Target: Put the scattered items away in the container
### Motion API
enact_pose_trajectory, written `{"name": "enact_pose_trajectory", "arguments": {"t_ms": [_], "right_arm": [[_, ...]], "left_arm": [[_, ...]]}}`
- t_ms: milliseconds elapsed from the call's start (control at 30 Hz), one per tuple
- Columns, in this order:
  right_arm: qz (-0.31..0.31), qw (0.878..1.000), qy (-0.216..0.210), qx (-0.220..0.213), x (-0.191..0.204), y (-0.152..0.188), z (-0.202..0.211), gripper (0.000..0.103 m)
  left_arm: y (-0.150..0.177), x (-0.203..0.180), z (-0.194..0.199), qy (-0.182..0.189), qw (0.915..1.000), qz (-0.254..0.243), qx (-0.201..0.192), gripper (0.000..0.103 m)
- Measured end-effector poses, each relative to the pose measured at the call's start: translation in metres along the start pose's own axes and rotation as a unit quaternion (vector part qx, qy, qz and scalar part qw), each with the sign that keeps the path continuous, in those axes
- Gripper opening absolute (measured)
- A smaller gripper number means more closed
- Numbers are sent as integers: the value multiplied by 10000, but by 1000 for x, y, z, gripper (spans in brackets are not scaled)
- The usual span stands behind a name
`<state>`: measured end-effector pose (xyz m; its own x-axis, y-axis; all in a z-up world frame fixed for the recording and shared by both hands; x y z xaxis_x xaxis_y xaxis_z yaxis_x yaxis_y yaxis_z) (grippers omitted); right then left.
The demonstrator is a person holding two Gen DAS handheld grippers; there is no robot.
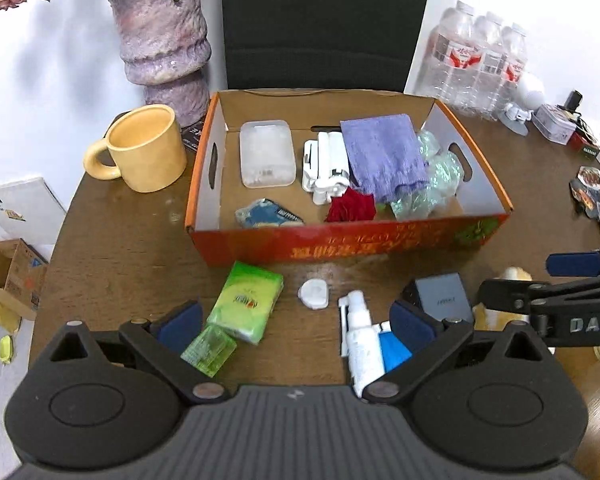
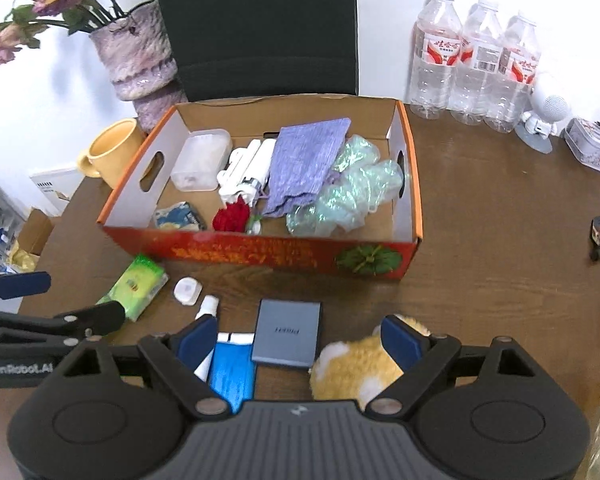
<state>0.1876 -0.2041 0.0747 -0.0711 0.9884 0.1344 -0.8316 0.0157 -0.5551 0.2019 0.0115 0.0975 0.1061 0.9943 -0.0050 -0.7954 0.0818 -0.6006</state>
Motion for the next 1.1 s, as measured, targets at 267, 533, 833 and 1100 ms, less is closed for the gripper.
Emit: {"name": "enact_pose_trajectory", "arguments": {"t_ms": [267, 533, 833, 1100], "right_arm": [[79, 9990, -273, -357, 15, 46, 12, 89], [111, 9947, -350, -962, 23, 119, 28, 89], [35, 9900, 155, -1401, 17, 197, 27, 92], [311, 9879, 352, -1481, 19, 218, 13, 92]], "left_arm": [[50, 10, 7, 117, 9990, 316, -303, 102], [126, 6, 28, 159, 9959, 437, -773, 103], [187, -1, 40, -203, 9908, 403, -1276, 103], [204, -5, 29, -350, 9913, 130, -1259, 103]]}}
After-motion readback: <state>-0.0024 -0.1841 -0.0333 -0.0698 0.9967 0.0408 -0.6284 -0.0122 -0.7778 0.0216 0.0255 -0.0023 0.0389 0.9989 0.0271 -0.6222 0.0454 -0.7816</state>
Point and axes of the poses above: each gripper's, at about its wrist camera, not at the fingertips, and z roughly against the way its jaws point, x to its left, y to its underside, the point moved 3 cm from there along -z, roughly the way its jaws point, and after that the axes turned 3 degrees about -x, right-handed, at the moved point
